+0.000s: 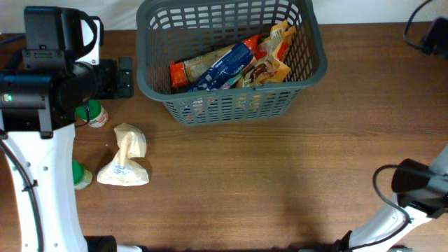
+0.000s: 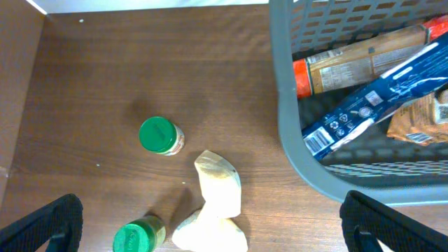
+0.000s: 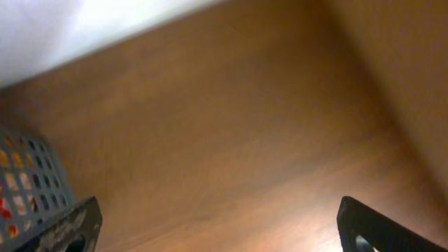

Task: Pack container
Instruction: 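Grasp the cream cloth bag with the left gripper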

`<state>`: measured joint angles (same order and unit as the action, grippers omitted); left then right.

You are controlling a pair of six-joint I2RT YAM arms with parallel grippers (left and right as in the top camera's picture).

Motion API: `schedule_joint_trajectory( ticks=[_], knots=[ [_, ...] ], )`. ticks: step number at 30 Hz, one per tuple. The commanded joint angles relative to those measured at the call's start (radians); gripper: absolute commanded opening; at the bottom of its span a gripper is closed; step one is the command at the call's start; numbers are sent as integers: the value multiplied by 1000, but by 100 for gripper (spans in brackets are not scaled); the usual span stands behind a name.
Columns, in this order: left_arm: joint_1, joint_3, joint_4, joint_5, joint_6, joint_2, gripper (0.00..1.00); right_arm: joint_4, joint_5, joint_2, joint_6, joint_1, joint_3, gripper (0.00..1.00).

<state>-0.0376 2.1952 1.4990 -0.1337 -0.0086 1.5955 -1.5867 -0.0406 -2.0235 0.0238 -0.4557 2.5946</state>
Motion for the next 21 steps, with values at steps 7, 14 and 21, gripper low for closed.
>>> schedule_joint_trajectory(
  ticks=[7,14,21],
  knots=[
    [145,-3,42,-36,-14,227,99,-14,-95,7,48,-88,-265,99],
    [267,-3,41,59,79,410,99,-14,-95,7,48,-88,-323,98],
    [256,-5,182,153,145,555,100,-14,-95,7,48,-88,-323,99]
  ],
)
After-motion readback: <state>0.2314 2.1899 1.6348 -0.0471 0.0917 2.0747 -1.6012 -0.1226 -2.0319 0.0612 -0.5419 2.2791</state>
